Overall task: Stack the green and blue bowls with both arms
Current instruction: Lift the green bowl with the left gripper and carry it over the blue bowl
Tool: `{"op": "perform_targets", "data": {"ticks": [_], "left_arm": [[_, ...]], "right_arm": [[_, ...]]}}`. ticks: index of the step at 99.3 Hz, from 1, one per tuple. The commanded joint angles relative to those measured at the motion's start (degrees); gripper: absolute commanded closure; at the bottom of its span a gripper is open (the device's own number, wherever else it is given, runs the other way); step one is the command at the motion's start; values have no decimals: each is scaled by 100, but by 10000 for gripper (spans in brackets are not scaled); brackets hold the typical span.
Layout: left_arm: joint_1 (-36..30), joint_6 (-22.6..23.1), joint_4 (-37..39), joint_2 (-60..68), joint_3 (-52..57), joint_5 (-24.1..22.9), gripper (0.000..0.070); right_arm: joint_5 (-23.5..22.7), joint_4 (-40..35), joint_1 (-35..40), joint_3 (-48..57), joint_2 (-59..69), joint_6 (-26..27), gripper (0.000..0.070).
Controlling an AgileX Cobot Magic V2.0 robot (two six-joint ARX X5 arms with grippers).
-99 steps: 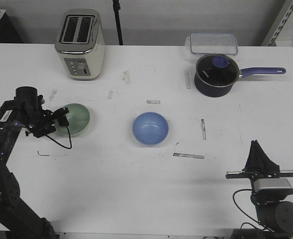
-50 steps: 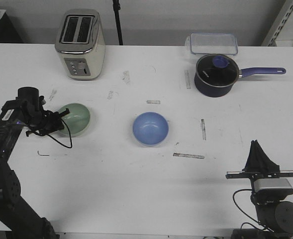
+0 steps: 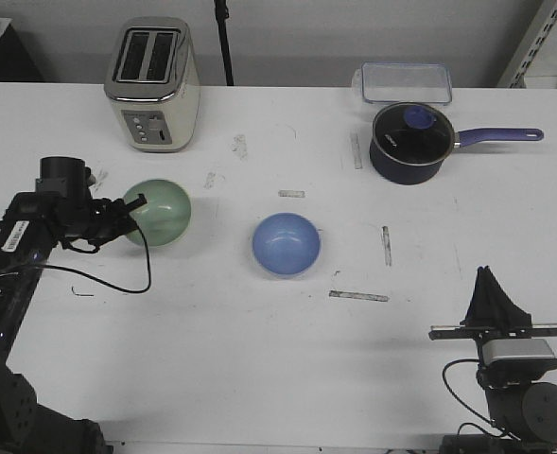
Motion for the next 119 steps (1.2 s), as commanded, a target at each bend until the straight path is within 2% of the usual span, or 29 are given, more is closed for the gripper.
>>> {"op": "perform_targets", "data": {"ticks": [1,14,34,44,70,88,119], "left_arm": [[-243,-330,105,24,103,195,699],[-850,-680,531,26,105,535,699],[-1622,-1176,1475,37,103,538,699],[-1980,-1196,1777,87,103,516,699],[-2839,-1729,1958,446,103,361,699],[-3195,-1768,1963,638,105,-162,699],[-3418,-1897,2031,822,103,-254,699]], "right_arm": [[-2,90,4,-13,-7,74,690],[-2,90,4,-13,-7,74,690],[-2,90,4,-13,-7,74,690],[-2,90,4,-13,-7,74,690],[-2,90,4,-13,-7,74,690],[-2,90,4,-13,-7,74,690],[-2,90,4,-13,-7,74,690]]}}
